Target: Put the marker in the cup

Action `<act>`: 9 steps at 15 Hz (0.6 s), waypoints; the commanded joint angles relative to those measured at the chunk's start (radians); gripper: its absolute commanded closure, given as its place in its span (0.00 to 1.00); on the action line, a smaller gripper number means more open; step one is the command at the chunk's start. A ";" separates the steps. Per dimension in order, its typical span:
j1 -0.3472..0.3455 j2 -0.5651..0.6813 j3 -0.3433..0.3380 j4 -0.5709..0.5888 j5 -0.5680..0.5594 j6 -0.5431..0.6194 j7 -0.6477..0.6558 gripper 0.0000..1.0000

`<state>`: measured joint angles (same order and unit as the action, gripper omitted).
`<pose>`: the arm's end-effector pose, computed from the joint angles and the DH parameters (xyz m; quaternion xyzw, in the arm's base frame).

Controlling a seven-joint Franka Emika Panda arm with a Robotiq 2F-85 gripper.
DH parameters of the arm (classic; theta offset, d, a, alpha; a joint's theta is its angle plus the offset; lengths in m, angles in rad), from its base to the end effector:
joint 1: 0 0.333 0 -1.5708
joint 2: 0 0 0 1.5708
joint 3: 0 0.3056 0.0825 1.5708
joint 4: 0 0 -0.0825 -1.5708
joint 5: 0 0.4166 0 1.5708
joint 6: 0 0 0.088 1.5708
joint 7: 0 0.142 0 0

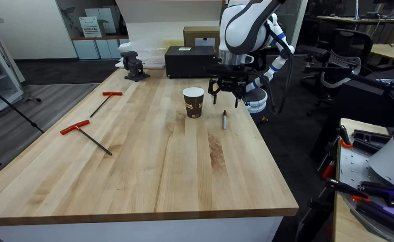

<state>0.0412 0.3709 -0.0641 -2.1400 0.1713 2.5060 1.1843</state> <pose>0.5874 -0.0127 0.1582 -0.7829 0.6209 0.0226 0.0319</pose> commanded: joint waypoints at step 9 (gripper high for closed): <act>0.011 0.077 -0.006 0.057 0.013 0.003 0.006 0.00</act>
<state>0.0439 0.4273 -0.0642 -2.1026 0.1725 2.5068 1.1842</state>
